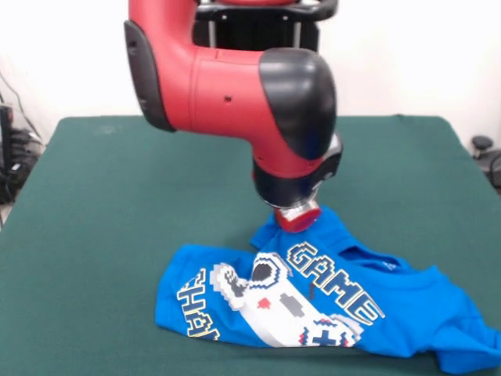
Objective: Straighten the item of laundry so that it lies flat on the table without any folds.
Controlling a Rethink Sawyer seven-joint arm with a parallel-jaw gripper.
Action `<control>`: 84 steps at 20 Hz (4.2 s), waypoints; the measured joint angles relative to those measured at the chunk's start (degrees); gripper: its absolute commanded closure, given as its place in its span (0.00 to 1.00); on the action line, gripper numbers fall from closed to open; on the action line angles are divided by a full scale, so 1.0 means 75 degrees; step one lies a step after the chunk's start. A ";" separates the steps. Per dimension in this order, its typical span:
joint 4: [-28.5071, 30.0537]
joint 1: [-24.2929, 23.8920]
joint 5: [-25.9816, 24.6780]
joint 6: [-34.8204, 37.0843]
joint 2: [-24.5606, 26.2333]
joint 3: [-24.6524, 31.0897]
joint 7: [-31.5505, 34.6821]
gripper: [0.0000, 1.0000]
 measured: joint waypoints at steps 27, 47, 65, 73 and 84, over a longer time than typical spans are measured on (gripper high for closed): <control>0.0955 0.0932 -0.0130 -0.0194 -0.0601 -0.0564 0.0000 1.00; 0.2090 0.0653 -0.0492 -0.0167 -0.1537 -0.1033 0.0000 1.00; 0.2977 0.0078 -0.0665 -0.0144 -0.2009 -0.0971 0.0000 1.00; 0.4157 -0.0071 -0.0778 -0.0054 -0.2902 -0.0933 0.0000 1.00; 0.5138 -0.0734 -0.1396 0.0146 -0.3976 -0.0932 0.0000 1.00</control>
